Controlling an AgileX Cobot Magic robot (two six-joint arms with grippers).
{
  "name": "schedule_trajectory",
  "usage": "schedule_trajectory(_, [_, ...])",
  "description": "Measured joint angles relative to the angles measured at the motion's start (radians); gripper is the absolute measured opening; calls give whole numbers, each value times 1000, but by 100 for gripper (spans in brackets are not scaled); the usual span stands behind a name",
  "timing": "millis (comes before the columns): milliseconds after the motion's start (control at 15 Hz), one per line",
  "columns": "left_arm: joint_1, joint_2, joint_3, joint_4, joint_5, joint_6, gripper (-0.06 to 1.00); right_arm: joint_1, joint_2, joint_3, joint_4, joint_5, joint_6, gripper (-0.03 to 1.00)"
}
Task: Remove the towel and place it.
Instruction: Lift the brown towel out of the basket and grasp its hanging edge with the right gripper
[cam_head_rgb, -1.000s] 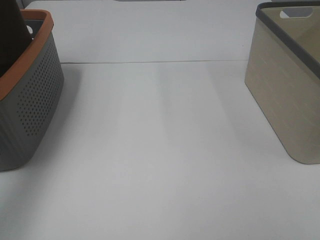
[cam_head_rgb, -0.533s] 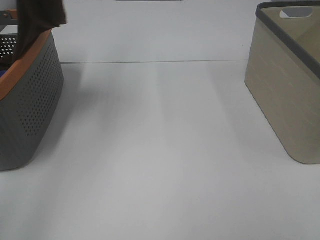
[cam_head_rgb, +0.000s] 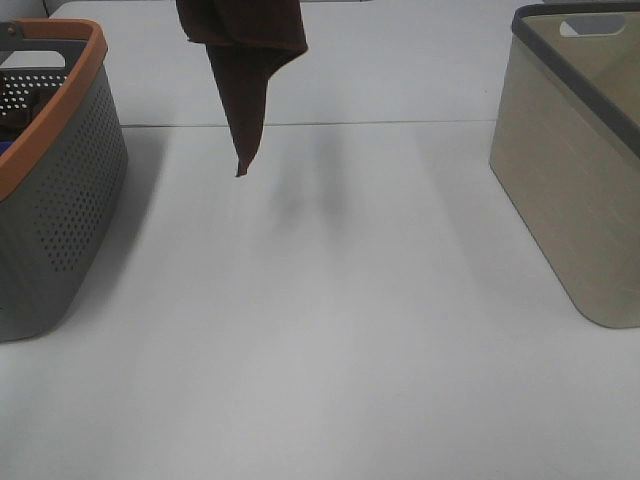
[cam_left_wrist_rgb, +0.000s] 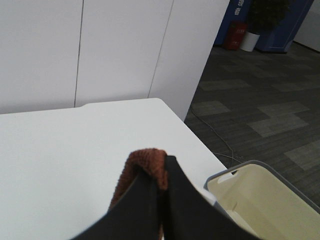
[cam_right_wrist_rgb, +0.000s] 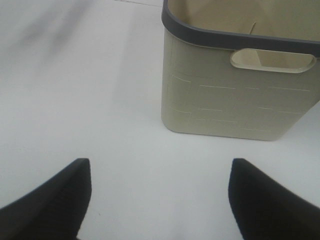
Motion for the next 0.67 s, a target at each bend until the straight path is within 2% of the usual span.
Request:
schedule_trajectory(200, [-18, 42, 0, -76, -1, 47, 0, 0, 48, -11, 24, -21, 0, 73])
schedule_trajectory(400, [-18, 76, 0, -150, -8, 87, 0, 0, 146, -14, 97, -142, -43, 70])
schedule_trajectory(667, [-18, 91, 0, -184, -20, 90, 0, 13, 312, -15, 331, -344, -308, 67])
